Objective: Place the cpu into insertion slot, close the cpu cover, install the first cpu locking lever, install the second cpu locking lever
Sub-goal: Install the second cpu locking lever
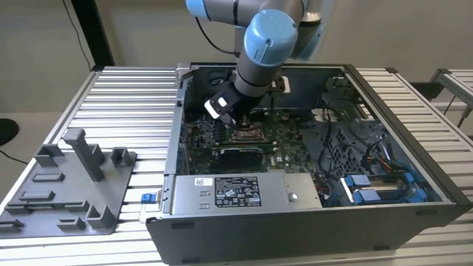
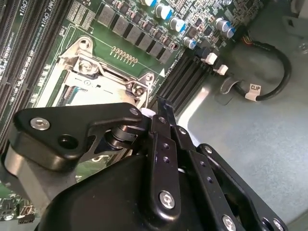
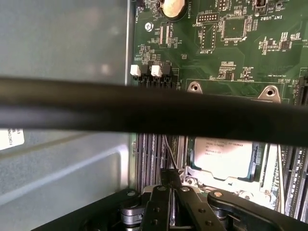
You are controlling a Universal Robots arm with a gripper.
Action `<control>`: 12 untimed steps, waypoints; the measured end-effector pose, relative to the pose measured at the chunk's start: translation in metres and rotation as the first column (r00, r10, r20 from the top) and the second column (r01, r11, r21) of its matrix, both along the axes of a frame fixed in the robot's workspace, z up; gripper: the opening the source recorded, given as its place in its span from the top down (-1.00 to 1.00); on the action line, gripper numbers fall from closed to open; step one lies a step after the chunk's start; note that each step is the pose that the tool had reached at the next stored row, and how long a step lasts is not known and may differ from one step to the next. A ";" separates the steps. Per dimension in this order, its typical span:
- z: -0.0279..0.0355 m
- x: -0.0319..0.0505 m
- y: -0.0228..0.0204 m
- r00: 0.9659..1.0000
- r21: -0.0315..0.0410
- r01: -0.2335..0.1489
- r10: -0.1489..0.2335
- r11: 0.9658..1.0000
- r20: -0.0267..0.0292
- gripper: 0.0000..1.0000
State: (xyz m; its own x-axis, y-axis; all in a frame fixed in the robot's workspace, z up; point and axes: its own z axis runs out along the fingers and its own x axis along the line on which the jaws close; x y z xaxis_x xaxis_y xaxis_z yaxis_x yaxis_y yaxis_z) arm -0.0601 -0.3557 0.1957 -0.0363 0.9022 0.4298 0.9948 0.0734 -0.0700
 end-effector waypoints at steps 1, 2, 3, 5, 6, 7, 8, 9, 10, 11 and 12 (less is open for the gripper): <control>-0.0003 0.0006 -0.0002 1.000 0.000 0.000 0.000 1.000 0.000 1.00; -0.0006 0.0011 -0.0002 1.000 0.000 0.000 0.000 1.000 0.000 1.00; -0.0009 0.0016 -0.0003 1.000 0.000 0.000 0.000 1.000 0.000 1.00; -0.0015 0.0029 -0.0004 1.000 0.000 0.000 0.000 1.000 0.000 1.00; -0.0018 0.0035 -0.0005 1.000 0.000 0.000 0.000 1.000 0.000 1.00; -0.0021 0.0042 -0.0005 1.000 0.000 0.000 0.000 1.000 0.000 1.00; -0.0024 0.0048 -0.0006 1.000 0.000 0.000 0.000 1.000 0.000 1.00; -0.0027 0.0055 -0.0006 1.000 0.000 0.000 0.000 1.000 0.000 1.00; -0.0030 0.0063 -0.0006 1.000 0.000 0.000 0.000 1.000 0.000 1.00; -0.0034 0.0071 -0.0006 1.000 0.000 0.000 0.000 1.000 0.000 1.00; -0.0037 0.0079 -0.0006 1.000 0.000 0.000 0.000 1.000 0.000 1.00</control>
State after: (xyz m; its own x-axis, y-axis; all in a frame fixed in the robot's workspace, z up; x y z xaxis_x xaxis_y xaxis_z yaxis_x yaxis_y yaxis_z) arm -0.0522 -0.3563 0.1920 -0.0363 0.9022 0.4297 0.9948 0.0734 -0.0700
